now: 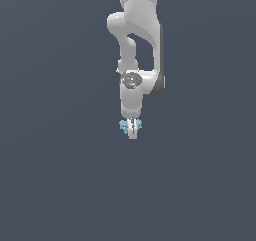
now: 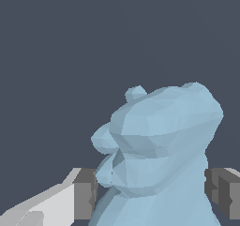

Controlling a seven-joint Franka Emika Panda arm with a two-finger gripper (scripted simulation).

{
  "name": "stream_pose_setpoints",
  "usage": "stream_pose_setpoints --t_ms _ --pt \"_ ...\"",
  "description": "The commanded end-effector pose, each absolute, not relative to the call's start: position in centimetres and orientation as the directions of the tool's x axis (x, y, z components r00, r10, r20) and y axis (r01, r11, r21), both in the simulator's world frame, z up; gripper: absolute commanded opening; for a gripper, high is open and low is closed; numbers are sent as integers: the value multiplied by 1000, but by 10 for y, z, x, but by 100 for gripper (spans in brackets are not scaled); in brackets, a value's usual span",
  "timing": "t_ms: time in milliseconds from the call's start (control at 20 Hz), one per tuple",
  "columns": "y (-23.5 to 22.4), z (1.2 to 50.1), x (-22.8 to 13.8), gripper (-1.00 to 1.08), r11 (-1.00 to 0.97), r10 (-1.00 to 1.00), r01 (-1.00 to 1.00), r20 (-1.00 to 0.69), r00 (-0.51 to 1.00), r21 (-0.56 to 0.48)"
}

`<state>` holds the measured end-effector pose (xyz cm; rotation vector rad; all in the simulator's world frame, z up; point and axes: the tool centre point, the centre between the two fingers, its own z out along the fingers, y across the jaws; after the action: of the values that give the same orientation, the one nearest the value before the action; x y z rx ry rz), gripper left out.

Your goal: Pick up the object and move it to a goal position.

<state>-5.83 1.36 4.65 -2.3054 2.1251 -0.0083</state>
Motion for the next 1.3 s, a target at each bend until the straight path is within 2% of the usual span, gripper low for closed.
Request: stream_pose_setpoints --t_ms 0,700,1250 --pt "14 42 -61 -100 -82 -997 -997 0 82 0" --pt "11 56 -59 -100 -80 -997 -997 -1 80 -8" --pt "-9 123 -64 -100 -80 -997 -997 -1 80 -4"
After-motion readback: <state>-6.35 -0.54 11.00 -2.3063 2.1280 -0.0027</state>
